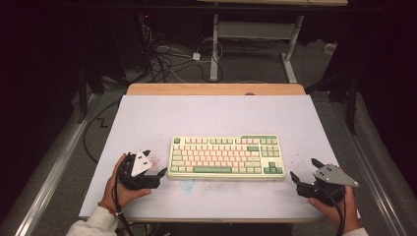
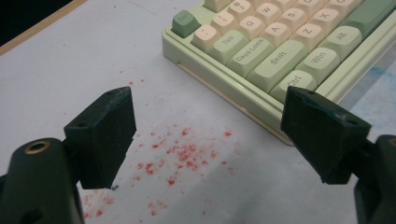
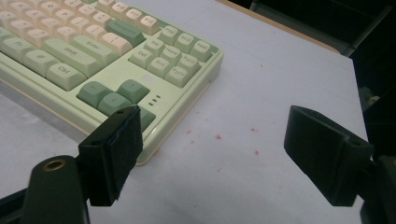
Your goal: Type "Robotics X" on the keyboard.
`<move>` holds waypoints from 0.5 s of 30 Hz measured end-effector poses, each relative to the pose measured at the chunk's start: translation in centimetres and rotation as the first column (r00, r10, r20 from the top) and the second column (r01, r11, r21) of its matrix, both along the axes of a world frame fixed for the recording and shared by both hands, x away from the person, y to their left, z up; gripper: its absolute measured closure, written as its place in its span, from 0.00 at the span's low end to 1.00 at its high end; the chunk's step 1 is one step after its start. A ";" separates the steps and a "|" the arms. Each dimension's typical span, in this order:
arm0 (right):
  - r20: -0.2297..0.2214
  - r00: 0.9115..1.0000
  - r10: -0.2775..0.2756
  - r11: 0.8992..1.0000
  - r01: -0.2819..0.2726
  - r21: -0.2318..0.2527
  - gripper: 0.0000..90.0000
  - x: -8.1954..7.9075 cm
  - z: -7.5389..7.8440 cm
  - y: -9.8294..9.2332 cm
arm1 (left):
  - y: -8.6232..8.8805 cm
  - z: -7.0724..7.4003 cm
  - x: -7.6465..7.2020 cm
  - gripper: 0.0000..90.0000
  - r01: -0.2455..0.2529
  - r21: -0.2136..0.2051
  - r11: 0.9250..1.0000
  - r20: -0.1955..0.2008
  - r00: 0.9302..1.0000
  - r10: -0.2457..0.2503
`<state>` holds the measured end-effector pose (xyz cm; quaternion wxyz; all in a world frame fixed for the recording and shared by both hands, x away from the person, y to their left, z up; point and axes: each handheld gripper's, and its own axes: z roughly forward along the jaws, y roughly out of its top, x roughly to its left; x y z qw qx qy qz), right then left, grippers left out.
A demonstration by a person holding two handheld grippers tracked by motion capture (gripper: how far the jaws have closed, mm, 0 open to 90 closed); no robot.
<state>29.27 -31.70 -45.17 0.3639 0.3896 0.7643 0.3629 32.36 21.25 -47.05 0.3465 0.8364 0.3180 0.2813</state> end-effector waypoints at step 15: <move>0.024 0.997 0.074 0.997 -0.075 0.031 0.32 -0.4 1.4 0.5 | 0.0 0.0 -0.5 0.19 0.013 -0.001 1.000 0.003 1.000 -0.013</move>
